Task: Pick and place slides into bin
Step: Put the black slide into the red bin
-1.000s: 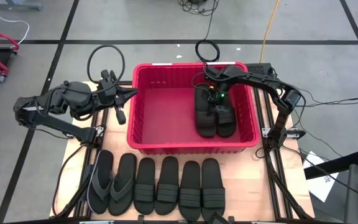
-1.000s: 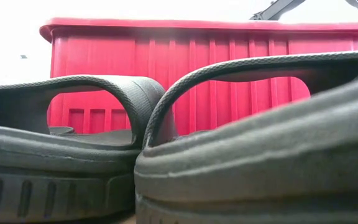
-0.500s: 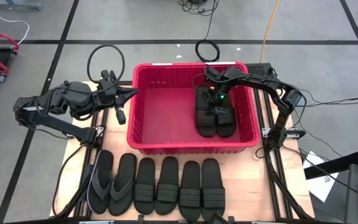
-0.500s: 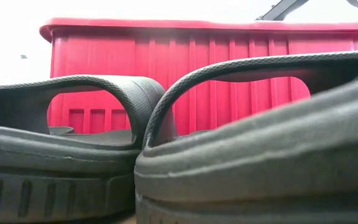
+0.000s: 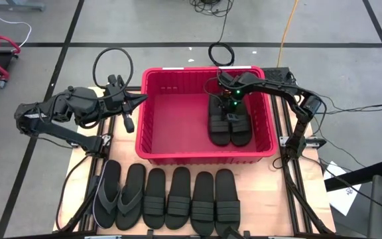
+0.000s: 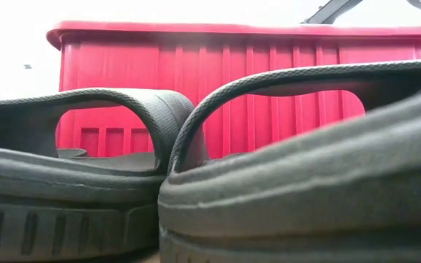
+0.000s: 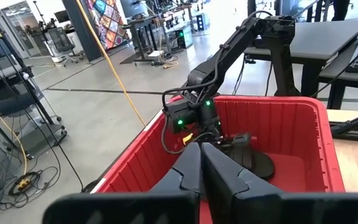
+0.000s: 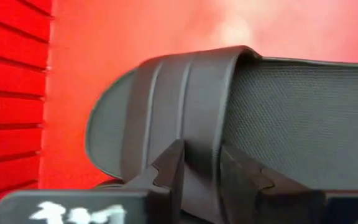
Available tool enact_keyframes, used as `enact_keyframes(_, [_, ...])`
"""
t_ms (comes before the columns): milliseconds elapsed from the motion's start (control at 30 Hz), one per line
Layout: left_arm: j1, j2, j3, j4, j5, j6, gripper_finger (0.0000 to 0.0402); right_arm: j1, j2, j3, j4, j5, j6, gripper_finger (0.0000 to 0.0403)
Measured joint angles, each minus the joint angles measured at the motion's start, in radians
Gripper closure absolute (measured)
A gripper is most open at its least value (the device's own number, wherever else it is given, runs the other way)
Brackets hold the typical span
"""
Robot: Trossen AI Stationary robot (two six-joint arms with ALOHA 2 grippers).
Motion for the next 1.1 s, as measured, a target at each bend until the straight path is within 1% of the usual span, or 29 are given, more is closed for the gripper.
enact_keyframes(200, [0.0, 0.0, 0.0, 0.0, 0.0, 0.004, 0.0379, 0.0, -0.026, 0.0, 0.003, 0.029, 0.01, 0.0306])
enact_keyframes(333, [0.0, 0.0, 0.0, 0.0, 0.0, 0.011, 0.0388, 0.005, -0.057, 0.0, 0.01, 0.072, 0.02, 0.0305])
enact_keyframes(467, [0.0, 0.0, 0.0, 0.0, 0.0, 0.011, 0.0399, 0.006, -0.11, 0.0, 0.014, 0.074, 0.028, 0.0305])
enact_keyframes(600, [0.0, 0.0, 0.0, 0.0, 0.0, 0.012, 0.0394, 0.014, -0.203, 0.0, 0.067, 0.069, 0.159, 0.0305])
enact_keyframes(633, [0.0, 0.0, 0.0, 0.0, 0.0, 0.012, 0.0391, 0.019, -0.235, 0.0, 0.084, 0.057, 0.2, 0.0305])
enact_keyframes(667, [0.0, 0.0, 0.0, 0.0, 0.0, 0.013, 0.0388, 0.023, -0.271, 0.0, 0.097, 0.023, 0.234, 0.0307])
enact_keyframes(733, [0.0, 0.0, 0.0, 0.0, 0.0, 0.024, 0.0383, 0.032, -0.351, 0.0, 0.142, -0.091, 0.305, 0.0319])
enact_keyframes(800, [0.0, 0.0, 0.0, 0.0, 0.0, 0.046, 0.0381, 0.055, -0.434, 0.0, 0.25, -0.172, 0.413, 0.0343])
enact_keyframes(833, [0.0, 0.0, 0.0, 0.0, 0.0, 0.056, 0.0382, 0.073, -0.474, 0.0, 0.313, -0.195, 0.464, 0.0358])
enact_keyframes(900, [0.0, 0.0, 0.0, 0.0, 0.0, 0.072, 0.0386, 0.114, -0.549, 0.0, 0.428, -0.208, 0.535, 0.0388])
enact_keyframes(967, [0.0, 0.0, 0.0, 0.001, 0.0, 0.081, 0.0392, 0.166, -0.608, 0.001, 0.54, -0.181, 0.612, 0.0395])
enact_keyframes(1033, [0.0, 0.0, 0.0, 0.001, 0.0, 0.095, 0.0398, 0.22, -0.644, 0.002, 0.614, -0.088, 0.695, 0.0396])
enact_keyframes(1100, [0.0, 0.0, 0.0, 0.001, 0.0, 0.102, 0.0399, 0.284, -0.663, 0.001, 0.619, -0.01, 0.721, 0.0401])
